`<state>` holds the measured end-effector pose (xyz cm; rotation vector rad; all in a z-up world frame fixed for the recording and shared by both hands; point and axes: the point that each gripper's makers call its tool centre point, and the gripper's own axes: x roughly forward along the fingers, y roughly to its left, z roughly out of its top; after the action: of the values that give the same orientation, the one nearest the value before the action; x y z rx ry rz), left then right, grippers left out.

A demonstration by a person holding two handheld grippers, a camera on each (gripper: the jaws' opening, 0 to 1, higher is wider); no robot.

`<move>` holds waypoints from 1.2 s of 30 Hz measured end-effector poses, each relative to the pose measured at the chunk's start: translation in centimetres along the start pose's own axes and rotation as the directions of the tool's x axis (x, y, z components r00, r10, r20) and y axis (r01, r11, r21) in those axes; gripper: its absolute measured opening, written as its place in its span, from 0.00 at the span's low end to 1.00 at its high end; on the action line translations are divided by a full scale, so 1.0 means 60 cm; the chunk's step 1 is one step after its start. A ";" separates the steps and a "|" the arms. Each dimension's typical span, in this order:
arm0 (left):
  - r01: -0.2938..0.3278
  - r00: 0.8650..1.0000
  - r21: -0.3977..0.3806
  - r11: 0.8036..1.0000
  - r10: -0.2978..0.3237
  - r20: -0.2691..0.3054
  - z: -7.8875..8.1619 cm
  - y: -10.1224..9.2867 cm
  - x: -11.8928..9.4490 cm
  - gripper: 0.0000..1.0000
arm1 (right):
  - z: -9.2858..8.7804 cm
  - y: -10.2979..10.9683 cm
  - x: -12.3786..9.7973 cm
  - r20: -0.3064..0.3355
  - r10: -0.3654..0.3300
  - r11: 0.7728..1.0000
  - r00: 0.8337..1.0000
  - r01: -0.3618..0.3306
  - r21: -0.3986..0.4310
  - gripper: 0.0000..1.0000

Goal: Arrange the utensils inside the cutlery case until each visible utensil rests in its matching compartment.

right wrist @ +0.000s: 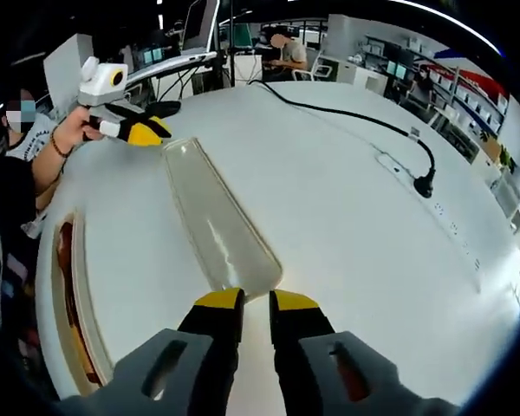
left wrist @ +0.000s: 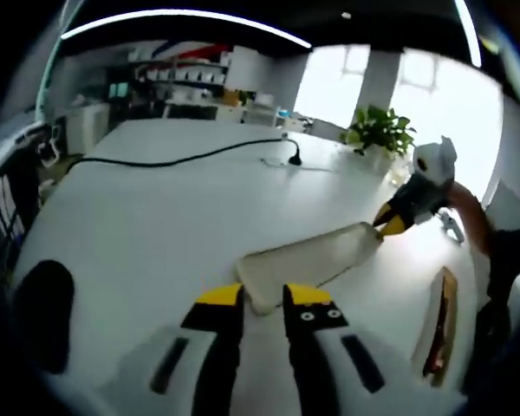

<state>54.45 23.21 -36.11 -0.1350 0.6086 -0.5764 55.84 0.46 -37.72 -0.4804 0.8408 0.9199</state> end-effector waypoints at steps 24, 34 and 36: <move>0.140 0.990 -0.140 0.980 -0.142 -0.009 -0.012 -0.046 -0.029 0.19 | 0.000 -0.008 -0.002 -0.004 -0.143 0.952 0.990 0.139 0.274 0.00; 0.212 0.976 -0.224 0.951 -0.217 0.003 -0.025 -0.066 -0.043 0.22 | -0.007 -0.023 -0.005 0.066 -0.183 0.922 0.981 0.148 0.358 0.00; 0.227 0.973 -0.239 0.944 -0.233 0.003 -0.032 -0.070 -0.054 0.23 | -0.006 -0.027 -0.004 0.083 -0.190 0.920 0.978 0.148 0.363 0.00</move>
<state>49.24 21.57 -34.86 -0.4299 0.6901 -0.7306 56.96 -0.77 -37.69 -0.1780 0.8232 0.6114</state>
